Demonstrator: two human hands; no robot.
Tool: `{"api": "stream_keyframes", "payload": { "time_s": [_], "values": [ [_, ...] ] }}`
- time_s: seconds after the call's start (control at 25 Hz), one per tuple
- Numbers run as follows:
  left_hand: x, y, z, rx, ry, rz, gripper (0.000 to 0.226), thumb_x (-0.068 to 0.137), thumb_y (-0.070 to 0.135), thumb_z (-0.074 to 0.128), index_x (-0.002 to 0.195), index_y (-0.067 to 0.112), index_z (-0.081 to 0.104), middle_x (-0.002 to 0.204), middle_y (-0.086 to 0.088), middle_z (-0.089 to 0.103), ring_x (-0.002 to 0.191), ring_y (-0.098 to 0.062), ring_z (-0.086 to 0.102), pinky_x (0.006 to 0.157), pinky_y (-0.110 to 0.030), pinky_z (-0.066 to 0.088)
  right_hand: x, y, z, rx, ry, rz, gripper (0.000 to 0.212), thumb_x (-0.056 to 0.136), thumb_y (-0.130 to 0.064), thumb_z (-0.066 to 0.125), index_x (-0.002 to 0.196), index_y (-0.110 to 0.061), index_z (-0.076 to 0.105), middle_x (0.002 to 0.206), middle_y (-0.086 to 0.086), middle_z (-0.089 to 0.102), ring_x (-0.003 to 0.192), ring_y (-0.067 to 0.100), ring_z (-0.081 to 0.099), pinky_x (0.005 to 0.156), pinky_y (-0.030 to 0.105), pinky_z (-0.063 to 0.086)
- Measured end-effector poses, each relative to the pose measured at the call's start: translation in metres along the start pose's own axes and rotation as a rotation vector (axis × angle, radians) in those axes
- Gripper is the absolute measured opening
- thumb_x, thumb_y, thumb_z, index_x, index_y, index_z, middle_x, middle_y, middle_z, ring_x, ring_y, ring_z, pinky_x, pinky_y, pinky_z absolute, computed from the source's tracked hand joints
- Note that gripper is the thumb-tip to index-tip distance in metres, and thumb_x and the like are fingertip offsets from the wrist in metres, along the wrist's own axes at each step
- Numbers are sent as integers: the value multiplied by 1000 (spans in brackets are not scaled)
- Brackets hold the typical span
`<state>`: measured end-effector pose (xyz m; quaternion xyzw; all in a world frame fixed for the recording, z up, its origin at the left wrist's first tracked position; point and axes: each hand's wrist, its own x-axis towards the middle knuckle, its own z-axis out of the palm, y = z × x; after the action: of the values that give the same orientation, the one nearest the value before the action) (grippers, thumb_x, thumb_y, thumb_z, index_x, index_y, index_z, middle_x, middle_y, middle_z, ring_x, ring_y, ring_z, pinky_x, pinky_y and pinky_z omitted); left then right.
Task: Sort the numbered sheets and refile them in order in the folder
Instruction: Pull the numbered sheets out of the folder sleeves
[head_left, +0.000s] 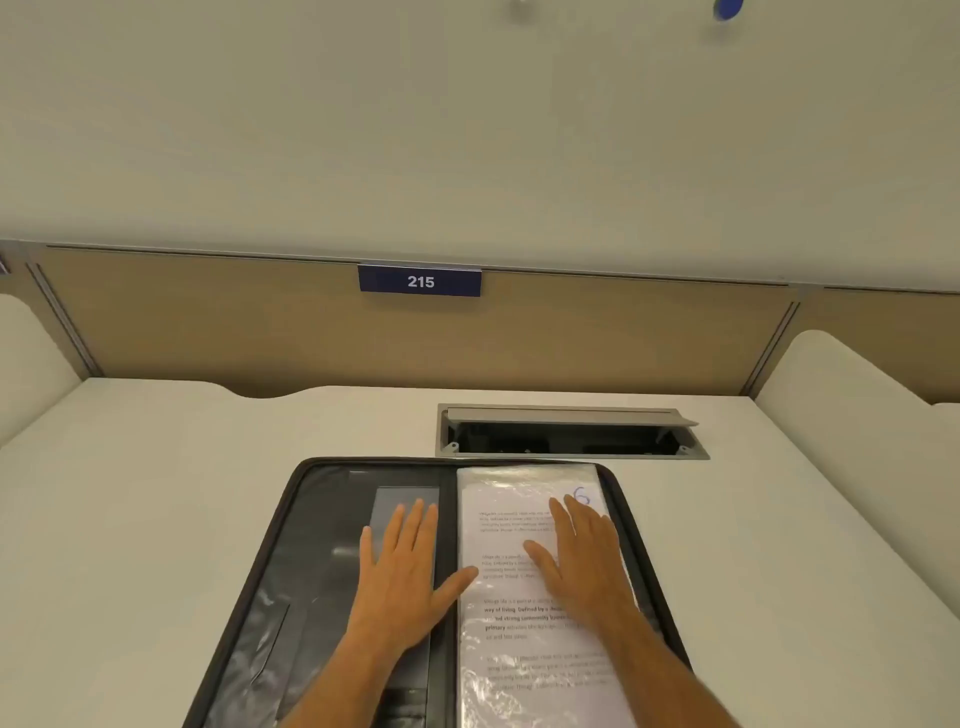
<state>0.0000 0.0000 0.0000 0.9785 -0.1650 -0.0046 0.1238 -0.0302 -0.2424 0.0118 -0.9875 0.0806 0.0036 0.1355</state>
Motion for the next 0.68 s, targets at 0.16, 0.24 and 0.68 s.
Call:
{"api": "stream_keyframes", "payload": {
  "time_s": [0.16, 0.24, 0.68],
  "values": [
    [27, 6, 3, -26, 11, -1, 119, 63, 93, -17, 159, 25, -6, 167, 6, -10, 147, -13, -23, 117, -50, -16, 43, 6, -19, -5, -7, 41, 80, 93, -74, 13, 156, -26, 24, 165, -1, 21, 153, 21, 17, 126, 42, 9],
    [41, 9, 7, -32, -21, -5, 122, 60, 93, -20, 160, 24, -5, 167, 7, -10, 151, -15, -18, 119, -49, -15, 65, 10, -21, -47, 5, 31, 57, 104, -51, 33, 155, -27, 26, 164, -3, 24, 152, 19, 19, 125, 38, 9],
    [60, 3, 46, 55, -12, 14, 77, 91, 79, 33, 142, 26, 55, 148, -6, 52, 136, -30, 49, 110, -55, 15, 123, 19, -19, -149, -54, 20, 44, 105, -35, 46, 148, -23, 43, 155, -2, 40, 144, 19, 35, 124, 35, 13]
  ]
}}
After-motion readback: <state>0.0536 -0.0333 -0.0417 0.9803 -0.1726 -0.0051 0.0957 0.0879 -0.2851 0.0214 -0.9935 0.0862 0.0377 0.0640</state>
